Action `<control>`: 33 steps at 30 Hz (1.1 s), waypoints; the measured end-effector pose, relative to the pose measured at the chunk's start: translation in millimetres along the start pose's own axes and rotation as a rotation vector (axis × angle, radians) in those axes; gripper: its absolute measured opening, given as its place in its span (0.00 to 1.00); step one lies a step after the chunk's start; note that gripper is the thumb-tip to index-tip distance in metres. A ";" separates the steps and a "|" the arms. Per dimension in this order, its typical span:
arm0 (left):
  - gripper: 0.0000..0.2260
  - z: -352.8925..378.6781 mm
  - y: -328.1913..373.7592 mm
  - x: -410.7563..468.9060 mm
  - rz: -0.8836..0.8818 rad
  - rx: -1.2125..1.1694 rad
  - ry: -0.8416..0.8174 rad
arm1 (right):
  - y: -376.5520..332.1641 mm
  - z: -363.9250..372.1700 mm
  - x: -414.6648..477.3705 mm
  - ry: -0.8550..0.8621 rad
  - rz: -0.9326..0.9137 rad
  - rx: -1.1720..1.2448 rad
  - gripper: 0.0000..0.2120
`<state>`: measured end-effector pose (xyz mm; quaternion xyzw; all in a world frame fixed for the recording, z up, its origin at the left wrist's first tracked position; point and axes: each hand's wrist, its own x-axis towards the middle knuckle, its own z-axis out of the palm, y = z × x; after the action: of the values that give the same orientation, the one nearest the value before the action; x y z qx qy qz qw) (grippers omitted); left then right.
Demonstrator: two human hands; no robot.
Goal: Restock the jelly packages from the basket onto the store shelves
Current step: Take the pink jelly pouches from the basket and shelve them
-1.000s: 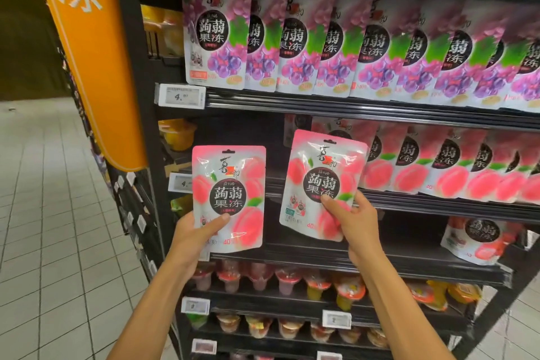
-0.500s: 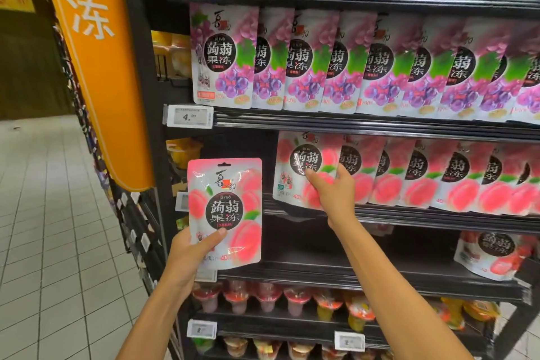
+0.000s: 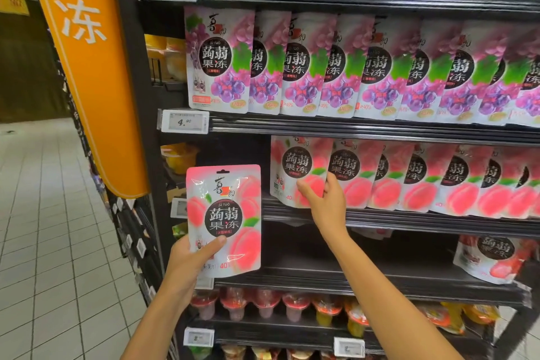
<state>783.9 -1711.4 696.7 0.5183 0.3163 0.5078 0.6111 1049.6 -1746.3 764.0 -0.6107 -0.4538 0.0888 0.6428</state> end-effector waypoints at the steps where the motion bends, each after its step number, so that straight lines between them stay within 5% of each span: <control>1: 0.25 1.1 -0.6 -0.1 -0.002 -0.002 -0.004 | 2.3 -2.6 -1.8 -0.001 -0.003 -0.003 0.13; 17: 0.25 11.8 -9.8 -4.2 -0.038 0.035 -0.043 | 7.8 -8.2 -3.7 0.174 0.047 -0.400 0.21; 33: 0.26 20.6 -9.7 4.8 -0.044 0.041 -0.044 | 13.4 -28.8 -3.7 0.238 0.026 -0.247 0.20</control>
<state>806.9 -1712.7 693.5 0.5347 0.3244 0.4761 0.6182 1073.3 -1765.8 755.2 -0.6970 -0.3742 -0.0323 0.6109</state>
